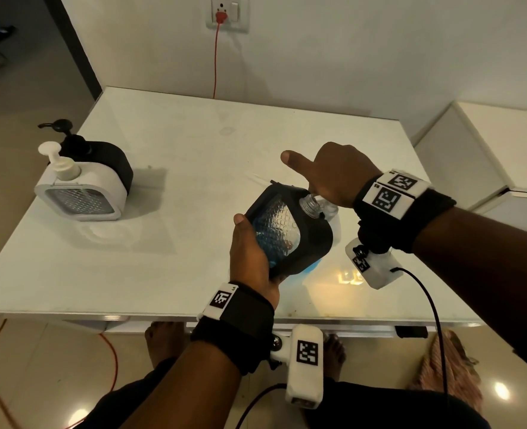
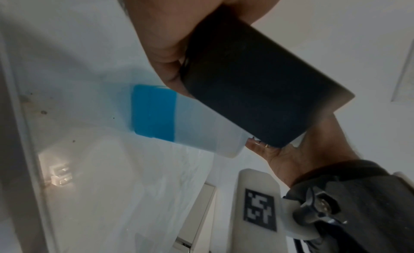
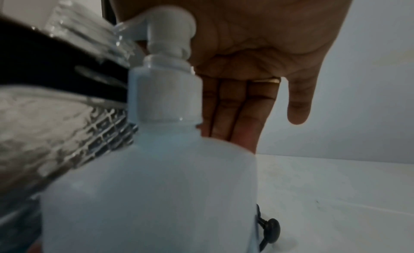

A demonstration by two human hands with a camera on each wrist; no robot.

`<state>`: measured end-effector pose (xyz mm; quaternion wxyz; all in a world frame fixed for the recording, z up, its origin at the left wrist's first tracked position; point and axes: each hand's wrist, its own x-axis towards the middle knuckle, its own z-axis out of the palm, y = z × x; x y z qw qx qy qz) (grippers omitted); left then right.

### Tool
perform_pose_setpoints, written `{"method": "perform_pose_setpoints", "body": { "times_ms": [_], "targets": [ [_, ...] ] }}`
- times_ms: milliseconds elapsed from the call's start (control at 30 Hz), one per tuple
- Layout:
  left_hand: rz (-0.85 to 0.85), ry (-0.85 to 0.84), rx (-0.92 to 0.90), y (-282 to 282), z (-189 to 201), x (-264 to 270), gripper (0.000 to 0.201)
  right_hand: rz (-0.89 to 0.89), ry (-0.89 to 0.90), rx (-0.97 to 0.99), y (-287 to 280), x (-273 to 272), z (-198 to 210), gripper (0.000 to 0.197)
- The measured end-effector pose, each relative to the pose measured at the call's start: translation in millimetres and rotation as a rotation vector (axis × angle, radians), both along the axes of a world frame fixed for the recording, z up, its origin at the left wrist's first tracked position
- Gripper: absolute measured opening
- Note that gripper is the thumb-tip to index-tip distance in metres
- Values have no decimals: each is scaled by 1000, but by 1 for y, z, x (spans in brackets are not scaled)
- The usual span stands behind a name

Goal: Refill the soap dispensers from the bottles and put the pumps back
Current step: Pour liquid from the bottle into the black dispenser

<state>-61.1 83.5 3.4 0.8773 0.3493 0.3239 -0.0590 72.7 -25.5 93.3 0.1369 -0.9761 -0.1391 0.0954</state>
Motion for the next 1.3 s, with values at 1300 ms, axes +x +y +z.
{"method": "perform_pose_setpoints", "body": {
  "times_ms": [1300],
  "targets": [
    [14,14,6,0,-7,1,57,26,41,24,0,4,-1,90]
  ]
}}
